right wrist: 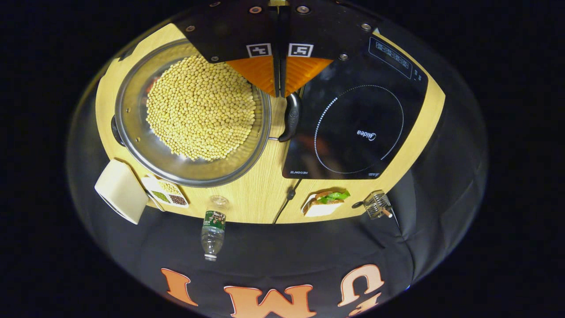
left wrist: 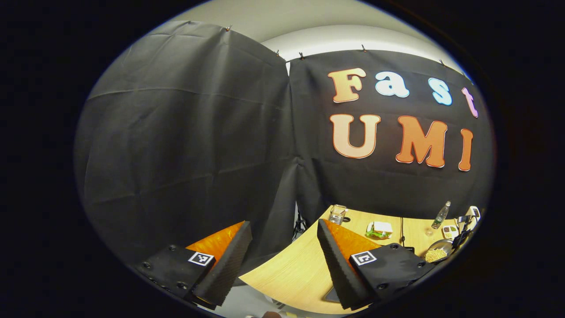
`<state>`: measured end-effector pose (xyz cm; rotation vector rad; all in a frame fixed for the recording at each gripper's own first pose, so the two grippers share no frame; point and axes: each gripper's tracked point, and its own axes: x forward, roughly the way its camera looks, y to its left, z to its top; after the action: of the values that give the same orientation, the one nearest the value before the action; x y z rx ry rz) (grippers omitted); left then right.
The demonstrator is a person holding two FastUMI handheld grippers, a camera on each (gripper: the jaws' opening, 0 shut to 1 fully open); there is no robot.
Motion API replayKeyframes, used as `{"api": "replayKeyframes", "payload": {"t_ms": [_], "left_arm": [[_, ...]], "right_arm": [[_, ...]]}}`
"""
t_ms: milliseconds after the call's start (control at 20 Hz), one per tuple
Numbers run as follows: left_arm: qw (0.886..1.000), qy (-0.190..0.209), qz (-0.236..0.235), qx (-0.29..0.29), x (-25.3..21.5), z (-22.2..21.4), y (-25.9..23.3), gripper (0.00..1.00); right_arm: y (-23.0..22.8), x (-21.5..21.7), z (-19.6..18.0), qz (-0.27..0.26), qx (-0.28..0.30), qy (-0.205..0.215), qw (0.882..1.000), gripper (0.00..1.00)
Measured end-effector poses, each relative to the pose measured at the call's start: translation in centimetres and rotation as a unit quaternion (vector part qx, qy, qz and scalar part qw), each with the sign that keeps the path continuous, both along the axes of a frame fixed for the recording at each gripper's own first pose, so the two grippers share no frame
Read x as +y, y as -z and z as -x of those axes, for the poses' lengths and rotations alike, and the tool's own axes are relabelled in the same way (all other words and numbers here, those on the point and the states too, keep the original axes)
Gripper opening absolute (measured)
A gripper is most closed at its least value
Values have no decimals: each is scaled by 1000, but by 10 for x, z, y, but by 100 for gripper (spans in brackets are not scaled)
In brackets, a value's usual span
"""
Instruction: First push the handle of the pot to place it horizontally, then grasp the pot with both hands and set it on the induction cooktop.
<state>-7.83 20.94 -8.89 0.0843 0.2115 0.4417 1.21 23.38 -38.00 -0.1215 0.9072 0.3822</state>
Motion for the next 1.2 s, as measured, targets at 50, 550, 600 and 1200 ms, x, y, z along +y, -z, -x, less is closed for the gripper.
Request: {"api": "replayKeyframes", "payload": {"t_ms": [50, 550, 600, 1200], "left_arm": [[1000, -1, -1, 0, -1, 0, -1, 98], [992, 90, 64, 54, -77, -50, 60, 98], [988, 115, 74, 71, -99, -60, 75, 98], [892, 352, 170, 228, -381, -99, 240, 98]], "right_arm": [[0, 0, -2, 0, -2, 3, 1000, 0], [-24, -7, -17, -38, -22, 11, 999, 0], [-31, -16, -19, -51, -27, 22, 998, 0], [-65, -221, -59, -27, -100, 176, 979, 21]]}}
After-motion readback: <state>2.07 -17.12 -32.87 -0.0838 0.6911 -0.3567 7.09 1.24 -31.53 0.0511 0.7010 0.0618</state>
